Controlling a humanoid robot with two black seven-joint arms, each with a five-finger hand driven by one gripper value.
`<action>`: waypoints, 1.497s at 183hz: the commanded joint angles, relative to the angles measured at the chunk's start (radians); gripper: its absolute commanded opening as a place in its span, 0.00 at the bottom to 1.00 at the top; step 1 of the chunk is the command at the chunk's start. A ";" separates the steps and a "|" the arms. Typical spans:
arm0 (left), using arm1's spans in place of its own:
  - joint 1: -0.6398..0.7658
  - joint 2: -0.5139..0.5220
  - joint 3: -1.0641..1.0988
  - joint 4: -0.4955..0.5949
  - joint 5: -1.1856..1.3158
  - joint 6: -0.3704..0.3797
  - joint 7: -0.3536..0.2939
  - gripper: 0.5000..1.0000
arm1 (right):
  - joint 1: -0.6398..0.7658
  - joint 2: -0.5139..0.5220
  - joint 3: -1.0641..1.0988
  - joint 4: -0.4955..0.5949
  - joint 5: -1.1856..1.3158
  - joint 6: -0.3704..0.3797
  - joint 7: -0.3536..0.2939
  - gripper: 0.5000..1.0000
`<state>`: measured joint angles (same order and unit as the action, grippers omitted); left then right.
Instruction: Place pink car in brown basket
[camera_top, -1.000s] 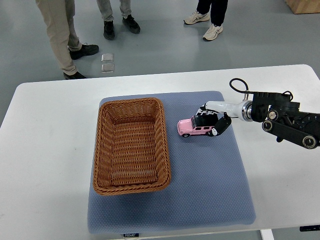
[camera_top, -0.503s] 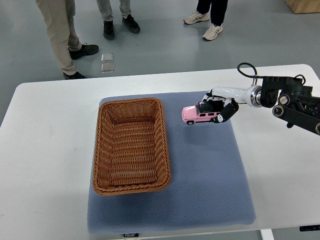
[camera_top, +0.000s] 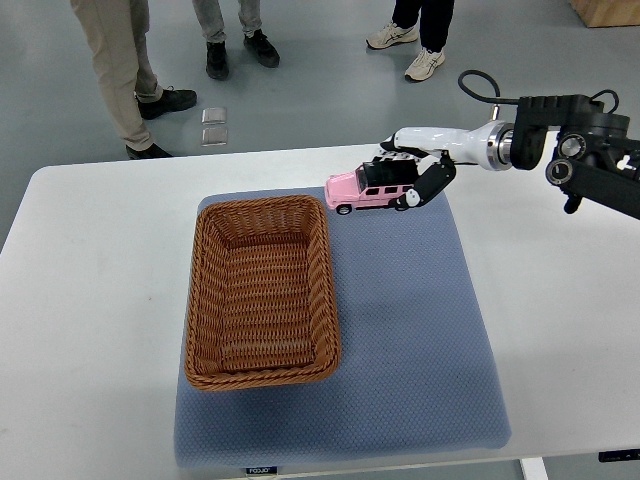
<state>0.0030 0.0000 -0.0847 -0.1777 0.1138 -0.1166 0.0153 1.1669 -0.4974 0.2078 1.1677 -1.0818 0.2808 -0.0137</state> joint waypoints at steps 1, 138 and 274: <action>0.000 0.000 0.000 0.000 0.001 0.000 0.000 1.00 | 0.008 0.076 -0.008 -0.010 0.010 -0.003 0.004 0.00; -0.001 0.000 0.003 -0.008 0.001 -0.008 0.000 1.00 | -0.052 0.402 -0.076 -0.177 0.003 -0.074 0.008 0.00; -0.001 0.000 0.000 -0.005 0.001 -0.008 0.000 1.00 | -0.079 0.418 -0.111 -0.204 0.005 -0.127 0.035 0.70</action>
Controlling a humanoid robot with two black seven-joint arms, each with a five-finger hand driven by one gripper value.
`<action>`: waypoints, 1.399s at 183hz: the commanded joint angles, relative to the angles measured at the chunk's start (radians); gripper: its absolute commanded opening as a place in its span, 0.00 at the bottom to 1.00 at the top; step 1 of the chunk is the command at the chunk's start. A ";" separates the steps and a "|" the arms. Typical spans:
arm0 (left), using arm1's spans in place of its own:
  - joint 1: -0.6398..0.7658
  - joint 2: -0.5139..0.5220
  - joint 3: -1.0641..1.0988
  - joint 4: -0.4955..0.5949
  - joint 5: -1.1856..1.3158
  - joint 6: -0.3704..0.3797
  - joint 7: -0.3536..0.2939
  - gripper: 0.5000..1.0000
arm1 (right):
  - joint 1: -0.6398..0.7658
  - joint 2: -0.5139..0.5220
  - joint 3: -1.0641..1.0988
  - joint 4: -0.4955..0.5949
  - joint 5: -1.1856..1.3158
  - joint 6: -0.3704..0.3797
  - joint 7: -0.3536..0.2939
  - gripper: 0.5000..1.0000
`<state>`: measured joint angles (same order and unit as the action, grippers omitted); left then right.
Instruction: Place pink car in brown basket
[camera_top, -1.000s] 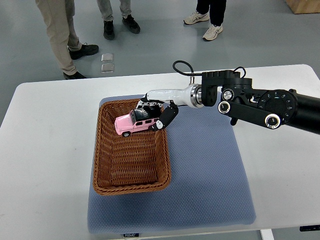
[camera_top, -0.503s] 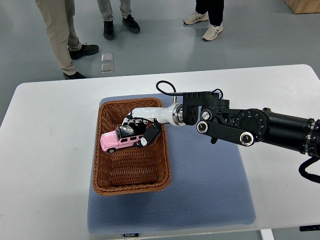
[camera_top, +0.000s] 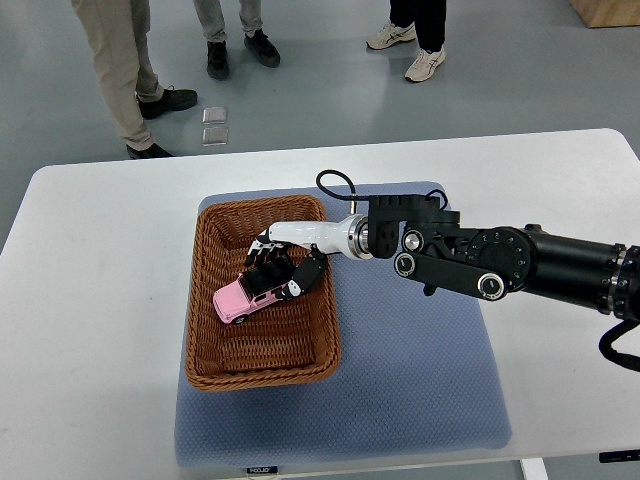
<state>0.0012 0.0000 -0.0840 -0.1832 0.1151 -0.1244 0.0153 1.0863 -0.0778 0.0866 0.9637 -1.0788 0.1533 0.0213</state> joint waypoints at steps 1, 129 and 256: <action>0.000 0.000 0.000 0.001 0.000 0.000 0.000 1.00 | 0.001 -0.002 0.010 0.000 0.002 0.000 0.000 0.70; -0.001 0.000 0.000 0.001 0.000 0.000 0.000 1.00 | -0.330 -0.115 0.843 0.000 0.599 0.008 0.000 0.82; 0.000 0.000 0.000 0.002 0.000 0.000 0.002 1.00 | -0.476 -0.109 0.929 -0.215 1.056 0.167 0.180 0.83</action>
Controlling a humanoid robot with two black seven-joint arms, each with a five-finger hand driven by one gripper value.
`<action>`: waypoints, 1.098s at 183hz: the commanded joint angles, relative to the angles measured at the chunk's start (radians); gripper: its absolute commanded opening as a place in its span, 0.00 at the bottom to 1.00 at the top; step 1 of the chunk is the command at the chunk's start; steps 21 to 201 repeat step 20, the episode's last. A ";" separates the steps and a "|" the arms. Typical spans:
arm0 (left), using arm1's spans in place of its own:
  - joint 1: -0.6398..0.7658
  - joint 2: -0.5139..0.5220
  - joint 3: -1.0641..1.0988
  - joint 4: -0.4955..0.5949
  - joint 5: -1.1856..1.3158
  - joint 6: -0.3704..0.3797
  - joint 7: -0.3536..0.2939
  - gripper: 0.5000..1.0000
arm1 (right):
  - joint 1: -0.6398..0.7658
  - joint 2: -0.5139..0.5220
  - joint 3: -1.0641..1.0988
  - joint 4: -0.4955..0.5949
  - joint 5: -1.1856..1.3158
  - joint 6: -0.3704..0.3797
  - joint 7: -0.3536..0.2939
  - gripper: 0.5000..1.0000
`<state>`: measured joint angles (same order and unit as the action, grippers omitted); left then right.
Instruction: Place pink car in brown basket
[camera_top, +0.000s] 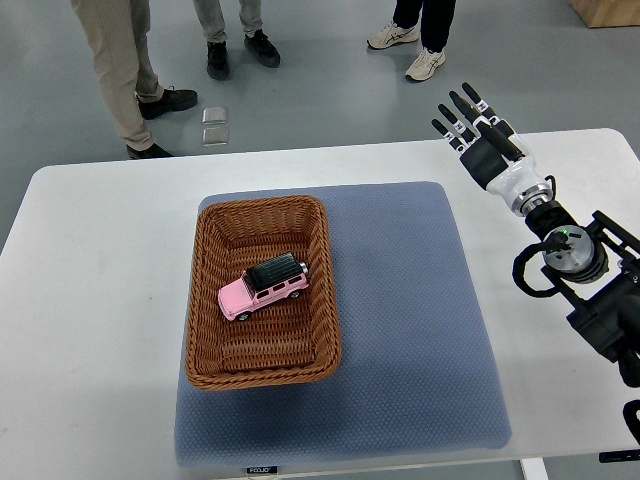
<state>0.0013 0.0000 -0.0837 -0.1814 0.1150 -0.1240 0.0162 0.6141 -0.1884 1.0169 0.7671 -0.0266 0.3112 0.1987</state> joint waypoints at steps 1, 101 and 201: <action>0.000 0.000 -0.001 0.000 0.000 0.000 0.001 1.00 | -0.004 0.001 -0.001 -0.018 0.004 0.009 0.002 0.83; 0.000 0.000 0.001 -0.001 0.000 0.000 0.001 1.00 | -0.005 0.004 -0.001 -0.020 0.004 0.009 0.004 0.83; 0.000 0.000 0.001 -0.001 0.000 0.000 0.001 1.00 | -0.005 0.004 -0.001 -0.020 0.004 0.009 0.004 0.83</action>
